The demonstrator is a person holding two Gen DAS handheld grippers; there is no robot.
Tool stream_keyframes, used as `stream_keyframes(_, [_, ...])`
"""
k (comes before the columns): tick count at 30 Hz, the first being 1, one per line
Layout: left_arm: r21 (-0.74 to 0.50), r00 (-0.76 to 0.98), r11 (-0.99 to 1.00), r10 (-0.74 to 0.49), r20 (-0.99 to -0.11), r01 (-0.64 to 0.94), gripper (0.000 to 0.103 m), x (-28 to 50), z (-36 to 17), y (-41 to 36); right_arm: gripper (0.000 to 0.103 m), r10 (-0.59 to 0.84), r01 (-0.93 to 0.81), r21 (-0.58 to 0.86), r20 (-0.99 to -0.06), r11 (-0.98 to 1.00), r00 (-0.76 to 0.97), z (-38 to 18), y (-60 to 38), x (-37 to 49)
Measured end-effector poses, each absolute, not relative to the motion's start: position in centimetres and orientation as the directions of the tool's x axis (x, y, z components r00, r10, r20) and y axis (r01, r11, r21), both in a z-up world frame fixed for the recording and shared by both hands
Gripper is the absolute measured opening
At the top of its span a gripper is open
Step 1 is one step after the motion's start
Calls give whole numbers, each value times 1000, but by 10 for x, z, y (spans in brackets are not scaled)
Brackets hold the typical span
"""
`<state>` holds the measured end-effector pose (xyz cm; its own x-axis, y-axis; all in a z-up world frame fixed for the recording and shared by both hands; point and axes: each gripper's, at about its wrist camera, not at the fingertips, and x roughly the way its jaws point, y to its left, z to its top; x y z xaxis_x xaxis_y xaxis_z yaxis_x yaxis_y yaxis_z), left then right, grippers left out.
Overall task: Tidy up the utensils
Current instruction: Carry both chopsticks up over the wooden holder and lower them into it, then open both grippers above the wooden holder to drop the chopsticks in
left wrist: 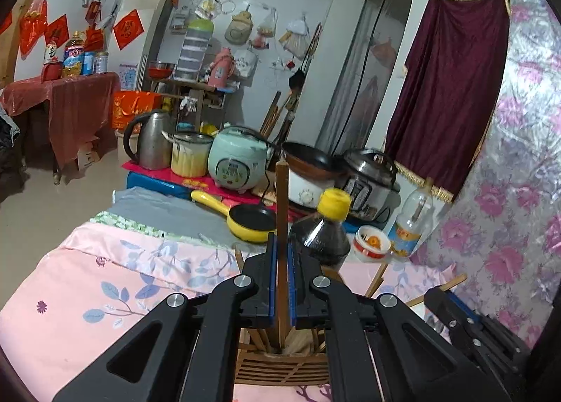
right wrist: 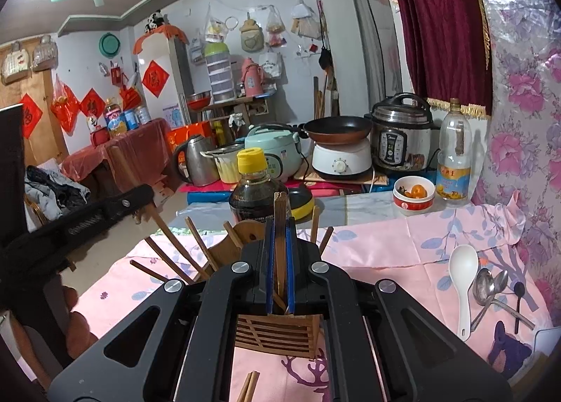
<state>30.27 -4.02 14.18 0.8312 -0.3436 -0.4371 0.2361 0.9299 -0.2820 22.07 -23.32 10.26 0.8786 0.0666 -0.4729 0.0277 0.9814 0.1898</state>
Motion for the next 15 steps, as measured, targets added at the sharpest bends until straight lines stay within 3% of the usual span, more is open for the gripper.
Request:
stream_keyframes(2, [-289,805,928,-353,-477,235,7,310,134,-43,8,68,27,183,-493,983,868,99,-233,224])
stream_keyframes(4, [-329,765,914,-385,-516,238,31,316,128,-41,12,82,16,180,-521,983,849,96,-231,228])
stream_keyframes(5, [-346,761,910,-389,-519,230,70,317,127,-38,20,78,22,182,-523,983,849,96,-233,228])
stream_keyframes(6, [-359,772,909,-380,-510,211,91,315,127,-33,35,67,35,185,-520,982,852,97,-236,227])
stream_keyframes(8, [-361,810,917,-339,-478,170,92,309,132,-26,48,44,56,181,-503,982,863,99,-241,223])
stream_keyframes(10, [-357,799,913,-360,-482,195,92,309,136,-24,52,18,76,172,-488,982,873,103,-245,219])
stream_keyframes(15, [-377,796,909,-359,-487,179,96,308,137,-17,72,-9,114,200,-462,973,887,107,-258,213])
